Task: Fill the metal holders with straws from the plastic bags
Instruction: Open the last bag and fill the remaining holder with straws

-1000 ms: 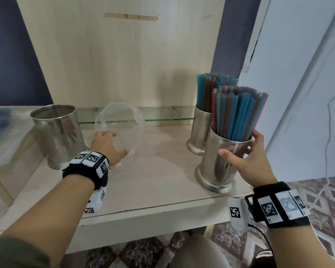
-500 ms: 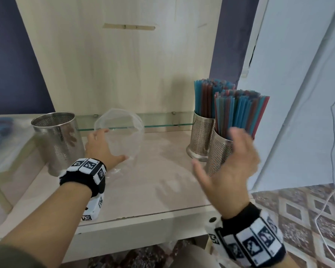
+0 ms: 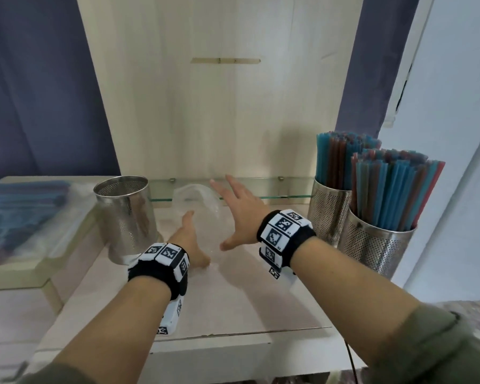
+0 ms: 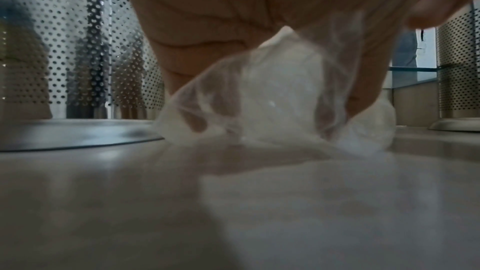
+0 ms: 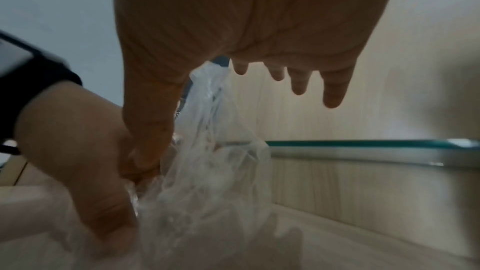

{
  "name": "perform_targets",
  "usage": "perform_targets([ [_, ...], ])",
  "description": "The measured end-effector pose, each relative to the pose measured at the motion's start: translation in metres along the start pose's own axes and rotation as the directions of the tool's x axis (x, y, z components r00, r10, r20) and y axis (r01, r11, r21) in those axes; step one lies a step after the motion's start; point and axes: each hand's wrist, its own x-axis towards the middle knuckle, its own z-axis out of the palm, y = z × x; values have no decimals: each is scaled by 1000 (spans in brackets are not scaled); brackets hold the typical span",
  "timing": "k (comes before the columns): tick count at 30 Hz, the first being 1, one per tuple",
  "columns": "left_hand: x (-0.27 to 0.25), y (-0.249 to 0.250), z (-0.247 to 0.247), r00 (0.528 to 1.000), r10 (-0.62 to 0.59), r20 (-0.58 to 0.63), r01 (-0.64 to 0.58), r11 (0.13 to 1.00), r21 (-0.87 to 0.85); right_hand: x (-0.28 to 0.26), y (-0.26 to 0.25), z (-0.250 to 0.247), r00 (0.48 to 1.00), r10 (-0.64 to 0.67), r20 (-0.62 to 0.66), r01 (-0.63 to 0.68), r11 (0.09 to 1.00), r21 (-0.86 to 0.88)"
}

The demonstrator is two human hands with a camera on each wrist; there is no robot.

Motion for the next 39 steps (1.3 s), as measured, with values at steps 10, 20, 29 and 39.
perform_targets([
  [10,-8,7,-2,839,374,-395,-495,825,-271,-13,2,19,986,-81,143,33,951,306],
  [20,-33,28,-13,465,833,-299,-805,539,247,-57,16,-24,984,-79,157,15,927,374],
  [29,-53,63,-28,756,601,-260,-653,721,-232,-96,8,-31,617,366,-697,348,667,659],
  [39,-87,82,-51,898,370,239,6,533,-846,-96,10,-14,892,-75,-446,229,926,301],
])
